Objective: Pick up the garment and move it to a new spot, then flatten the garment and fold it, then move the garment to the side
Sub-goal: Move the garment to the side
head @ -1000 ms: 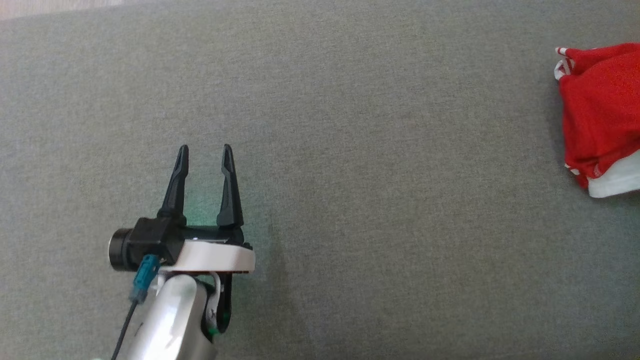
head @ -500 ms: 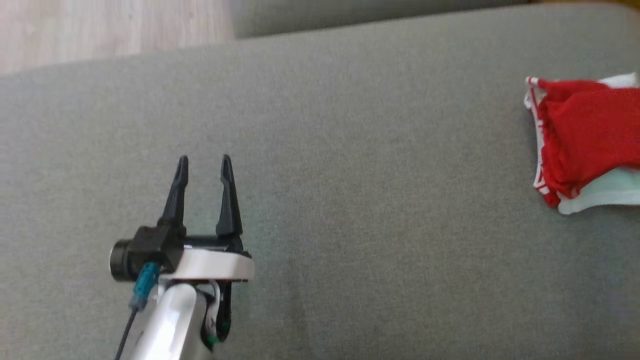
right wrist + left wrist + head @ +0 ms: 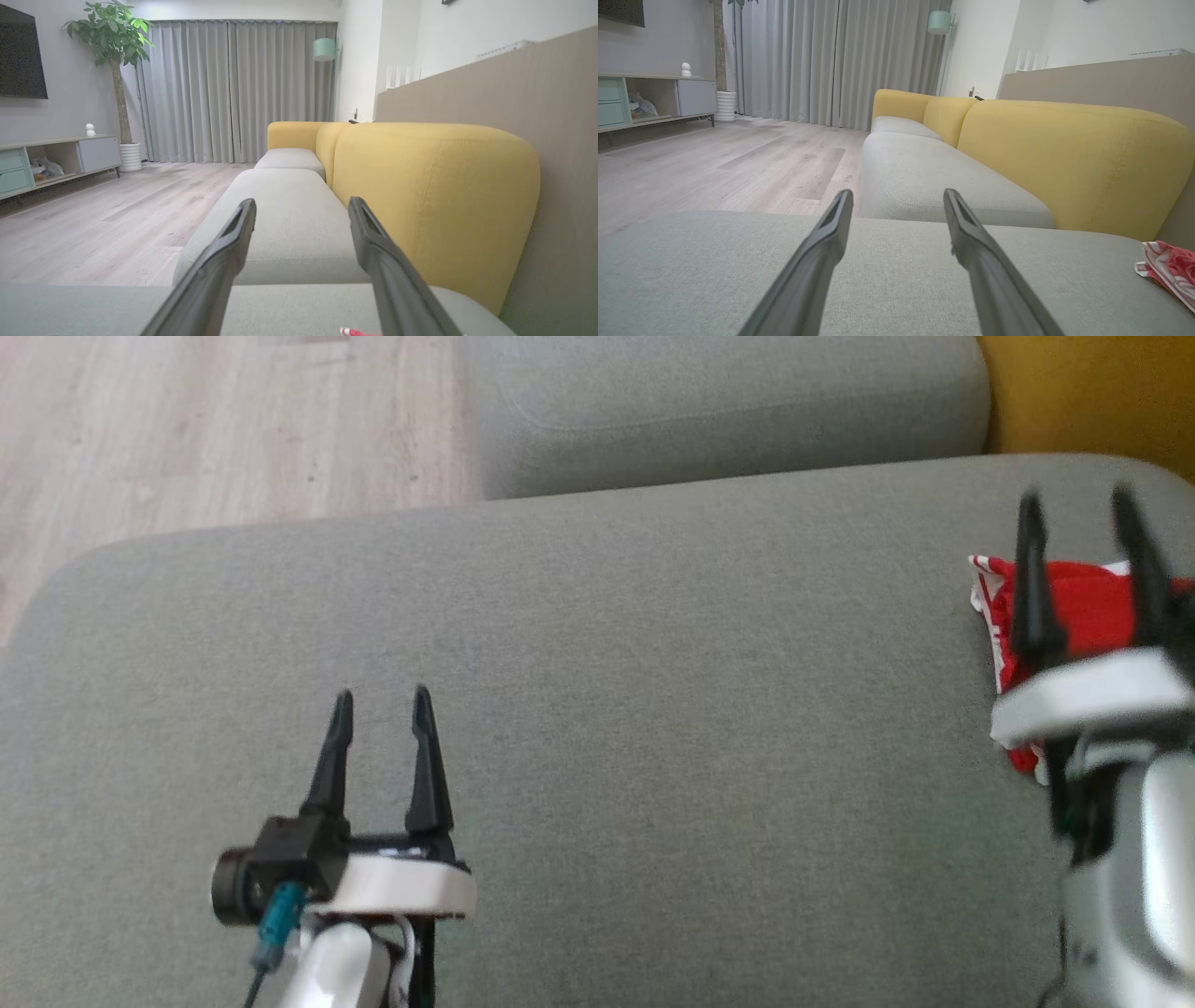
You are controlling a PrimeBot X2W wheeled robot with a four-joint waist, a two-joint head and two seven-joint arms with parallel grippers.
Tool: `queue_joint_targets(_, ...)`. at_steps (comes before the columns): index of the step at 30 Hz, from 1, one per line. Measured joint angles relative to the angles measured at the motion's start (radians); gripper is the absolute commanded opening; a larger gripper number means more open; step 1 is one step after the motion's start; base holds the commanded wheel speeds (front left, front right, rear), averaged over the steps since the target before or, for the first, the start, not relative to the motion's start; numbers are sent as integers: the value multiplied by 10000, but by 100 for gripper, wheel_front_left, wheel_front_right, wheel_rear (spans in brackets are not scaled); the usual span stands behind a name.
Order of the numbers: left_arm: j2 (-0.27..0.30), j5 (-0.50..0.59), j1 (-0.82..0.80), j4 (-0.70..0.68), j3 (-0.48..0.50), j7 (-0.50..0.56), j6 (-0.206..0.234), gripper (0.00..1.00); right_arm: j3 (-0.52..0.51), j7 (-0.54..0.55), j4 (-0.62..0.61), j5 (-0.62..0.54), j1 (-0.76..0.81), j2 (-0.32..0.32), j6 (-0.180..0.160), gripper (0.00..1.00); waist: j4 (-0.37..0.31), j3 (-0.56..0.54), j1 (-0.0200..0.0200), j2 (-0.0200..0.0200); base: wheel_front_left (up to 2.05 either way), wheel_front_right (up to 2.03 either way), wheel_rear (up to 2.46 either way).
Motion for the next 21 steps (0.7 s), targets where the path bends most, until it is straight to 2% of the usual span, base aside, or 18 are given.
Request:
queue_joint_targets(3,4,8,226,50,-98,0,-59,100,105,-673,222,15,888,54,0,100,114,-107,0,0,0,0,0)
queue_joint_targets(10,4,100,481,140,-148,0,-100,100,428,-2013,1513,1229,2510,151,0,100,214,-251,2,0,0,0,0)
queue_joint_targets(21,8,75,803,153,-29,0,4,100,803,-2479,2201,1547,2869,157,0,100,103,-315,2,0,0,0,0)
